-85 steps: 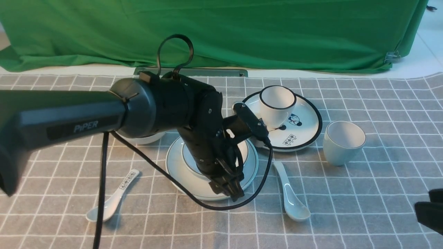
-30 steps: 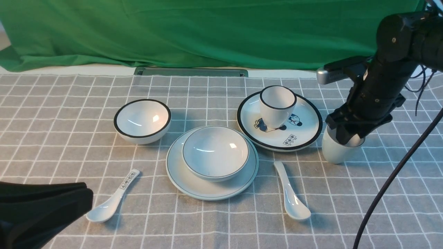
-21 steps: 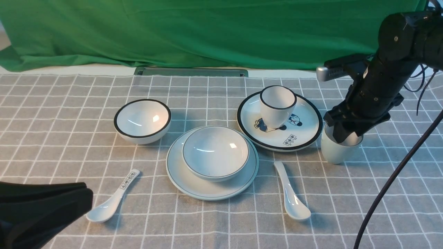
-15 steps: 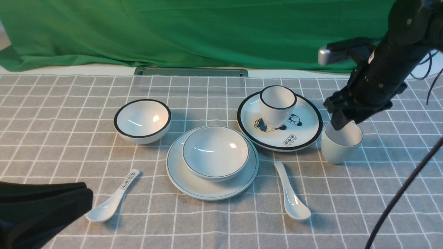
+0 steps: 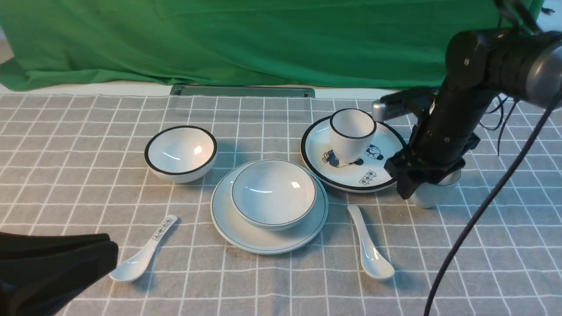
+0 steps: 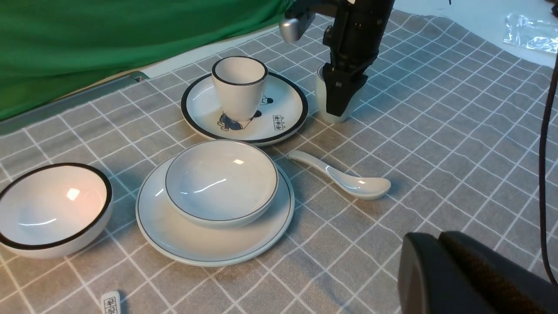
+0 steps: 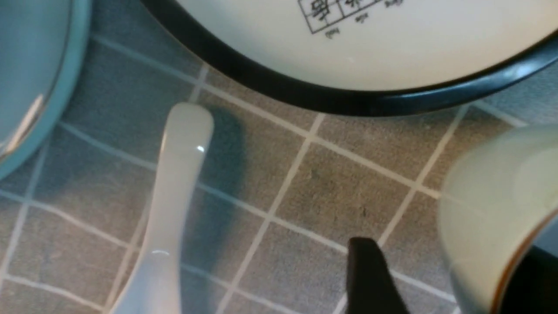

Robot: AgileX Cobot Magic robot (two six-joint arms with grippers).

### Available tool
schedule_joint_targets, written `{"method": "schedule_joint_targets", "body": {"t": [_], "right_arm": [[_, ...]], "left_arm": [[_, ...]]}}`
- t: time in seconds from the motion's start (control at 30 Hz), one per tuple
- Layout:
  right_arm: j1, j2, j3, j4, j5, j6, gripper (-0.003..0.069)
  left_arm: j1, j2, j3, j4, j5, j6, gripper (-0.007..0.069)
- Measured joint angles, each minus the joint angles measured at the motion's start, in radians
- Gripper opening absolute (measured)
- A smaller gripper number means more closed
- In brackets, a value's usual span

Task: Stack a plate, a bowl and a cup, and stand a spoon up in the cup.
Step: Use the right arm to grab a blue teacup, then use the right arm to put the blue teacup into the blue rice bowl in the middle

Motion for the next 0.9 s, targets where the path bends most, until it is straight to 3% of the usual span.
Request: {"method": "schedule_joint_targets", "body": {"t": [0.07, 0.1, 0.13, 0.17, 0.2, 0.47, 0.6, 0.7, 0.9], "right_arm": [[-0.002, 0.004, 0.000, -0.001, -0.001, -0.011, 0.0269], [-0.001, 0.004, 0.000, -0.001, -0.001, -0.011, 0.0269], [-0.002, 0.004, 0.000, -0.001, 0.000, -0.021, 0.0165], [-0.003, 0.004, 0.000, -0.002, 0.005, -0.023, 0.0108], [-0.003, 0.004, 0.000, -0.005, 0.006, -0.023, 0.0097], [0.060, -0.157, -0.010, -0.009, 0.071, 0.026, 0.0087], [0.181, -0.222, -0.077, -0.008, 0.091, 0.041, 0.0087], [0.324, -0.199, -0.177, 0.004, 0.107, 0.043, 0.0087], [0.440, -0.066, -0.293, 0.015, 0.115, 0.043, 0.0087]], "left_arm": [[0.000, 0.000, 0.000, 0.000, 0.000, 0.000, 0.0009], [0.000, 0.000, 0.000, 0.000, 0.000, 0.000, 0.0009], [0.000, 0.000, 0.000, 0.000, 0.000, 0.000, 0.0009], [0.000, 0.000, 0.000, 0.000, 0.000, 0.000, 0.0009], [0.000, 0.000, 0.000, 0.000, 0.000, 0.000, 0.0009], [0.000, 0.000, 0.000, 0.004, 0.001, 0.003, 0.0009], [0.000, 0.000, 0.000, 0.013, 0.001, 0.029, 0.0009], [0.000, 0.000, 0.000, 0.017, 0.001, 0.039, 0.0009], [0.000, 0.000, 0.000, 0.023, 0.001, 0.041, 0.0009]]}}
